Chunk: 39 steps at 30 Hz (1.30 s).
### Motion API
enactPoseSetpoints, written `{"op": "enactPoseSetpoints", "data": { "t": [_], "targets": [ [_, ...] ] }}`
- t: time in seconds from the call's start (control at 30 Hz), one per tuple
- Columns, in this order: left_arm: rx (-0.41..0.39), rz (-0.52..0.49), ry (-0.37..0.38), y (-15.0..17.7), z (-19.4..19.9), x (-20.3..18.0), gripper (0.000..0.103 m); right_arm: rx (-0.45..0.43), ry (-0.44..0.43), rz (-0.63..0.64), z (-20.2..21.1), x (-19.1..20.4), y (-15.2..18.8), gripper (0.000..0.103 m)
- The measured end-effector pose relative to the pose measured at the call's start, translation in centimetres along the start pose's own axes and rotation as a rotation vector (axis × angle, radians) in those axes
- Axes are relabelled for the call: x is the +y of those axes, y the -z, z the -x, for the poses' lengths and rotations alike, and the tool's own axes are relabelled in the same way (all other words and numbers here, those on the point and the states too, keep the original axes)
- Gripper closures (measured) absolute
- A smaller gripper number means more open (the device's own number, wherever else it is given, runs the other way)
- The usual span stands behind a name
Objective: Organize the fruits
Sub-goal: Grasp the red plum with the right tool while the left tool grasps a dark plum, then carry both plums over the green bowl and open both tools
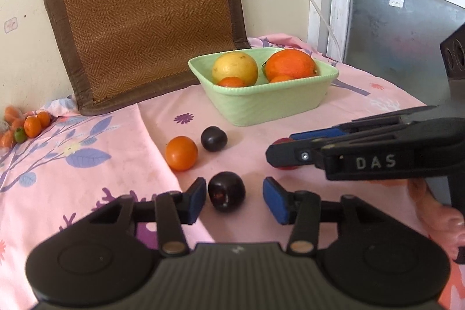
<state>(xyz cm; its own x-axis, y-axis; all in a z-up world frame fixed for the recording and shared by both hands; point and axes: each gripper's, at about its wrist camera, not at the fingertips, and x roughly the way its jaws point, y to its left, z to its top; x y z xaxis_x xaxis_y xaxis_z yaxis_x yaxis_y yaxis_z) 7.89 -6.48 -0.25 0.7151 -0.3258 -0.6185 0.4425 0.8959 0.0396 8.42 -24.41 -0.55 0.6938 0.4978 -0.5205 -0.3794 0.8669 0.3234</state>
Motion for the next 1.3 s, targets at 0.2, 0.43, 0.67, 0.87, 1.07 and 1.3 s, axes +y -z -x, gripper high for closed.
{"op": "enactPoseSetpoints", "data": {
  "t": [0.2, 0.43, 0.67, 0.87, 1.07, 1.3],
  "targets": [
    [0.003, 0.012, -0.010, 0.2, 0.0, 0.2, 0.075, 0.010, 0.032, 0.077, -0.6, 1.2, 0.4, 0.070],
    [-0.002, 0.025, -0.006, 0.4, 0.2, 0.3, 0.075, 0.010, 0.044, 0.078, -0.6, 1.3, 0.5, 0.070],
    [-0.004, 0.043, 0.006, 0.5, 0.3, 0.5, 0.075, -0.029, 0.105, 0.090, 0.0, 1.6, 0.8, 0.071],
    [-0.002, 0.059, 0.008, 0.4, 0.2, 0.7, 0.072, -0.066, 0.191, 0.081, 0.4, 1.4, 0.9, 0.071],
    [0.003, 0.061, 0.001, 0.1, -0.2, 0.6, 0.066, -0.012, 0.193, 0.114, -0.2, 1.6, 1.0, 0.070],
    [-0.001, 0.067, -0.005, 0.1, -0.2, 0.6, 0.075, -0.009, 0.219, 0.165, 0.1, 2.2, 1.5, 0.071]
  ]
}}
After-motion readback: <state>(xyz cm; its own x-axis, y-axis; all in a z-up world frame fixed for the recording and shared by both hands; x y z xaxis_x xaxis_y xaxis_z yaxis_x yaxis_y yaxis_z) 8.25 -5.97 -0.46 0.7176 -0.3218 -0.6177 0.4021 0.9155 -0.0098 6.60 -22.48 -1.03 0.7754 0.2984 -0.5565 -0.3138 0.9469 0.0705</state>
